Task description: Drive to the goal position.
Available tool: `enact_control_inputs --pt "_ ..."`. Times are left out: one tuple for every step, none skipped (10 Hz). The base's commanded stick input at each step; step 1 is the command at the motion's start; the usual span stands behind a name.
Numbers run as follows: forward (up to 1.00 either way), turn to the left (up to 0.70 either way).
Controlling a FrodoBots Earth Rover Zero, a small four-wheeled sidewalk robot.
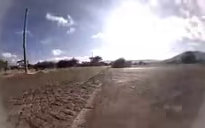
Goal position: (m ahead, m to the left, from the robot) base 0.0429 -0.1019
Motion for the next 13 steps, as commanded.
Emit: enact_control_inputs --pt "0.00 -0.45" --pt "0.00 -0.45" --pt "0.00 -0.45" --pt "0.00 -0.45" --pt "0.00 -0.45" --pt "0.00 -0.45" --pt "0.00 -0.45" --pt "0.00 -0.45" --pt "0.00 -0.45" --pt "0.00 -0.45" --pt "0.00 -0.45" --pt "0.00 -0.45" --pt "0.00 -0.41"
